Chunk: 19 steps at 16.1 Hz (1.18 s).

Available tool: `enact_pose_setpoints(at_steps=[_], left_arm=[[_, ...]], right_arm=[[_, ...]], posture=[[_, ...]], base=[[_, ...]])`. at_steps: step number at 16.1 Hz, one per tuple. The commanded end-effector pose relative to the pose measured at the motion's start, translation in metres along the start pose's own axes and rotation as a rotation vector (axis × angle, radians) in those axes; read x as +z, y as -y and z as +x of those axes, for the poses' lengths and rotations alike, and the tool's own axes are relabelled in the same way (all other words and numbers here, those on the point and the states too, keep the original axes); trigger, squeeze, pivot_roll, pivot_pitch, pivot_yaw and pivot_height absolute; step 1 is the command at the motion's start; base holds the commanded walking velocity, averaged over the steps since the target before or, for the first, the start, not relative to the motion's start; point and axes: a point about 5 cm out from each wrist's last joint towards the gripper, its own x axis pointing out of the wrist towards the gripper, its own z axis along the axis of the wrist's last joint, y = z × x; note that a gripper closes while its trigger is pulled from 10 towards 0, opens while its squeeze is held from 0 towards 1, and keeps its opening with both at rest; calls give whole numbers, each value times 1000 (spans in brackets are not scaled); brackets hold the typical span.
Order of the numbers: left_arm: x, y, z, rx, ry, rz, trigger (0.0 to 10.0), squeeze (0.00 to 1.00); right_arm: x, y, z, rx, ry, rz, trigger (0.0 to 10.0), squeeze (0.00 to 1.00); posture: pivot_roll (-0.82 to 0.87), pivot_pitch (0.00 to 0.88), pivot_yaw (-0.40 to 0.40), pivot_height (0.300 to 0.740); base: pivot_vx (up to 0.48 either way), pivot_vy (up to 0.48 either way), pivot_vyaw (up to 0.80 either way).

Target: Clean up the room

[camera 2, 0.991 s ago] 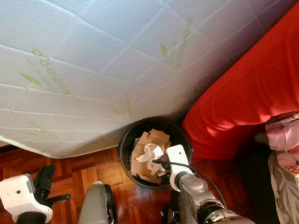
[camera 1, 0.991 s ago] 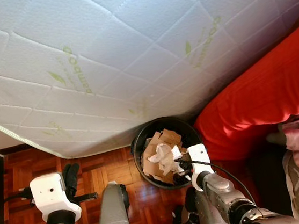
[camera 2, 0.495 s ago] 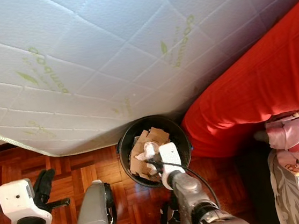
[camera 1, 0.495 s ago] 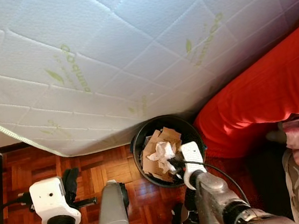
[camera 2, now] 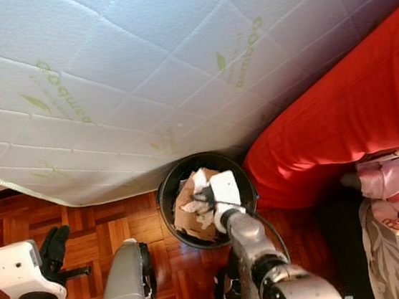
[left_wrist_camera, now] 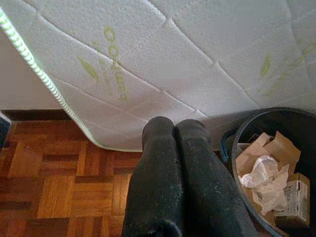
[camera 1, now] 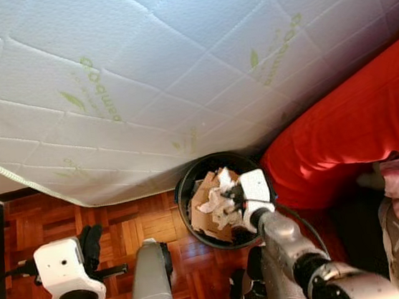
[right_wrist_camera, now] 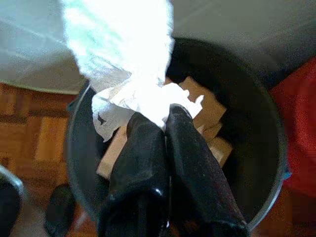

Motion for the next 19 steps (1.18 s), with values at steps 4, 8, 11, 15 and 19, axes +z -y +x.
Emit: enact_pose_setpoints(at_steps=[4,8,11,15,19], left_arm=[[-3,-1,-8,9,-36,-7,10000,0],[-3,-1,-8,8,-37,-5,10000,0],[-2,-2,-9,8,-39,-3,10000,0],[-3,-2,-9,8,-42,-3,10000,0],[-3,-2,-10,9,-47,-3,10000,0]], right_arm=[[-16,11,-5,-53,-79,2,10000,0],[-29,5,-9,8,-117,30,10000,1000],[-31,0,-10,34,-119,43,10000,1000],[-34,-8,-10,100,-133,52,10000,1000],[-35,-13,-10,144,-141,41,10000,1000]], posture=[[358,490,-110,641],[359,494,-105,641],[360,497,-104,641],[359,500,-105,641],[358,505,-105,641]], base=[[0,0,0],[0,0,0],[0,0,0],[0,0,0],[0,0,0]])
